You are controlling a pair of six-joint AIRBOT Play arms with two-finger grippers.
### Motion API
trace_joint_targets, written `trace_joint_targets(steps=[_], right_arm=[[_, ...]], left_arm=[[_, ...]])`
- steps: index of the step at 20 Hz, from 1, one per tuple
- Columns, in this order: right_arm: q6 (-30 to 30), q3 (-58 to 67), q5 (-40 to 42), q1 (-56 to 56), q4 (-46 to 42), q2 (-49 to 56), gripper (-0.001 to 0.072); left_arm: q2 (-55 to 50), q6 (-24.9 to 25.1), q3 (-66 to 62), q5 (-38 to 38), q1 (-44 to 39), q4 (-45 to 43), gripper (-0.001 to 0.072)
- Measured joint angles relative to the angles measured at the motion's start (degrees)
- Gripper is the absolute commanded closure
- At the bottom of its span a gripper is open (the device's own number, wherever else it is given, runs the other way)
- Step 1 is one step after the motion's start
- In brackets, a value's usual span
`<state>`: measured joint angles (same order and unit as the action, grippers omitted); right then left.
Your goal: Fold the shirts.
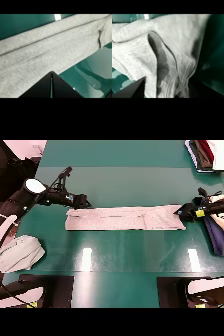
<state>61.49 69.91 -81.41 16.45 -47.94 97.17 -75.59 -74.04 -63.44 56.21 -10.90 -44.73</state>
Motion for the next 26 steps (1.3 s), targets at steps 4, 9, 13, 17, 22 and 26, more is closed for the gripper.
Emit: trace_joint_targets(steps=[4,9,13,17,22,26], right_arm=[[-1.22,0.55,-0.61,-3.58,1.05,0.72,0.0501],[-1.62,0.74,-2.05,-4.94,1.70,-1.42,0.0701],[0.59,1.05,-2.71,-6.27,3.58,-8.44,0.0702],[4.79,5.55,-5.18,-9.90,6.38,-14.69,0.0702],[10.27,15.37,-7.45,-17.00,7.45,-17.27,0.0702],[12.72,20.33,-7.65,-22.34,7.65,-17.70,0.0702]], left_arm=[[-0.02,-1.75,0.00,-1.01,-3.50,-0.59,0.0685],[-3.48,-3.48,-1.40,-1.40,-7.39,-1.75,0.0685],[-12.17,-3.89,-9.16,-1.11,-11.87,-1.81,0.0685],[-24.37,-4.46,-21.64,0.24,-16.96,-1.92,0.0685],[-34.97,-7.32,-32.48,1.84,-20.48,-2.03,0.0686],[-37.46,-8.28,-35.17,1.86,-21.07,-3.98,0.0686]])
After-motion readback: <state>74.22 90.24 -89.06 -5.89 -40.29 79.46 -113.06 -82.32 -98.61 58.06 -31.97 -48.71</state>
